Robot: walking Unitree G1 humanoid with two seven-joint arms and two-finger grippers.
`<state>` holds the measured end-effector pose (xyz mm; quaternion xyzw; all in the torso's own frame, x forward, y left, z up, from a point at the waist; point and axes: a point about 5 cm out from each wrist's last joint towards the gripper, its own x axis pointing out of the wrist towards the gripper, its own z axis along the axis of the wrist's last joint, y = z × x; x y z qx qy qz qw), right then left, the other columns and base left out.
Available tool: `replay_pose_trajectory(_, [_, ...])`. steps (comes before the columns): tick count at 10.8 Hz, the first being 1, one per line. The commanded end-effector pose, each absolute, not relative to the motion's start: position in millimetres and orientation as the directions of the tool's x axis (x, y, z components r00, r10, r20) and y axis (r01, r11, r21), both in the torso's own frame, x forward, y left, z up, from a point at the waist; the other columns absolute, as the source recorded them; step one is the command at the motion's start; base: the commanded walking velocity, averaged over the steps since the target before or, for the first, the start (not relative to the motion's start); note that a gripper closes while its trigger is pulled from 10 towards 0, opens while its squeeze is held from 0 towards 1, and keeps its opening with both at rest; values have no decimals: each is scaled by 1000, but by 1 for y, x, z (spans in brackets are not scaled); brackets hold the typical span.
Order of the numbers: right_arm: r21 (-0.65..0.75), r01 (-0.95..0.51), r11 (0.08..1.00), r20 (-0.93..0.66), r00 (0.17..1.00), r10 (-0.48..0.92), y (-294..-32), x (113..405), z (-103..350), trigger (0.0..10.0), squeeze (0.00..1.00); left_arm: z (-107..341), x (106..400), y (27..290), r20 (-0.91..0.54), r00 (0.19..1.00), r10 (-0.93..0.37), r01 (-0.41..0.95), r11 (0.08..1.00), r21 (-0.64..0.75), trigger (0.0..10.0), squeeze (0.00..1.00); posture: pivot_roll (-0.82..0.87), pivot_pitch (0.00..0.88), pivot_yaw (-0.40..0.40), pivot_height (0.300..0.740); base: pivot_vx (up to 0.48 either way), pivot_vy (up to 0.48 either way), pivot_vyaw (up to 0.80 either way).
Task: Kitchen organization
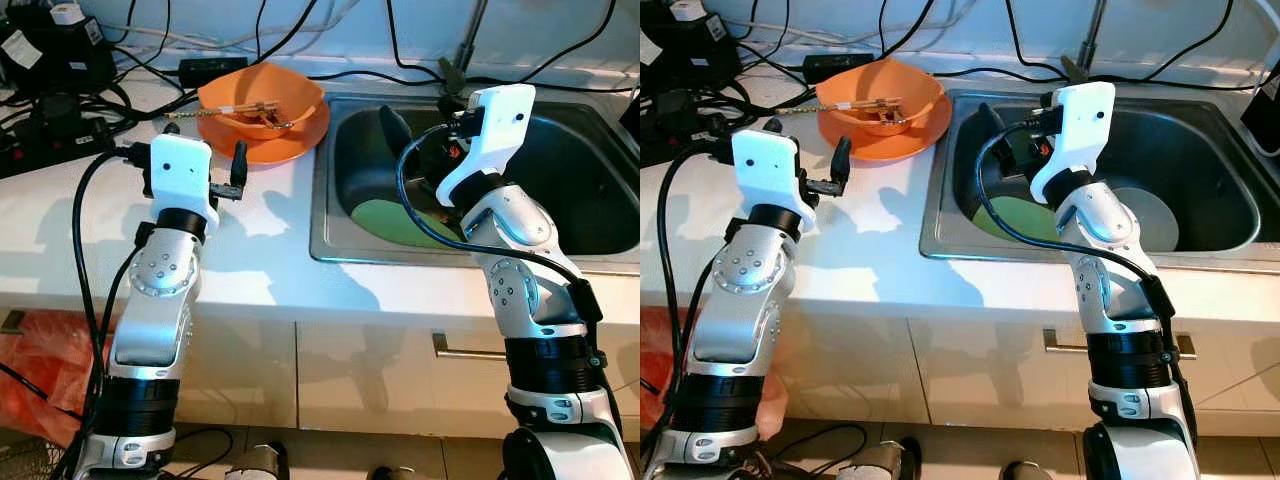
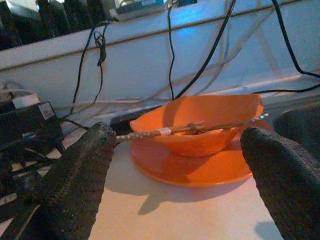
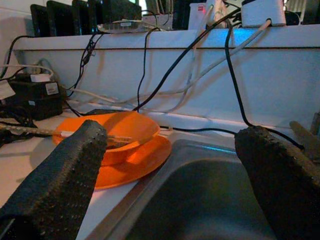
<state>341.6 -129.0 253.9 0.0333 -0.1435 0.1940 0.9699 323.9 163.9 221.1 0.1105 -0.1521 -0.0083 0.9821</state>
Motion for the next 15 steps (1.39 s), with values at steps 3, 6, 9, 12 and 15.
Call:
replay_pose_trajectory(3, [-3, -385, 923, 263, 890, 372, -129, 341, 251, 10000, 0, 214, 332, 164, 213, 975, -62, 16, 978, 209, 10000, 0, 58, 134, 8, 740, 0, 0, 0])
replay_pose_trajectory(6, [4, -386, 922, 231, 898, 375, -129, 336, 244, 10000, 0, 199, 344, 159, 107, 988, -115, 94, 978, 186, 10000, 0, 45, 157, 25, 740, 0, 0, 0])
replay_pose_trajectory(9, [30, -526, 850, 92, 848, 522, -116, 317, 222, 10000, 0, 204, 356, 152, 106, 983, -148, 132, 981, 144, 10000, 0, 12, 192, 41, 740, 0, 0, 0])
replay_pose_trajectory(12, [12, -635, 773, 25, 773, 634, -110, 295, 215, 10000, 0, 213, 369, 157, 121, 986, -117, 104, 989, 109, 10000, 0, -26, 214, 42, 740, 0, 0, 0])
replay_pose_trajectory(15, [-22, -690, 723, -37, 723, 689, -108, 282, 212, 10000, 0, 209, 379, 170, 76, 995, -68, 65, 997, 41, 10000, 0, -43, 216, 46, 740, 0, 0, 0])
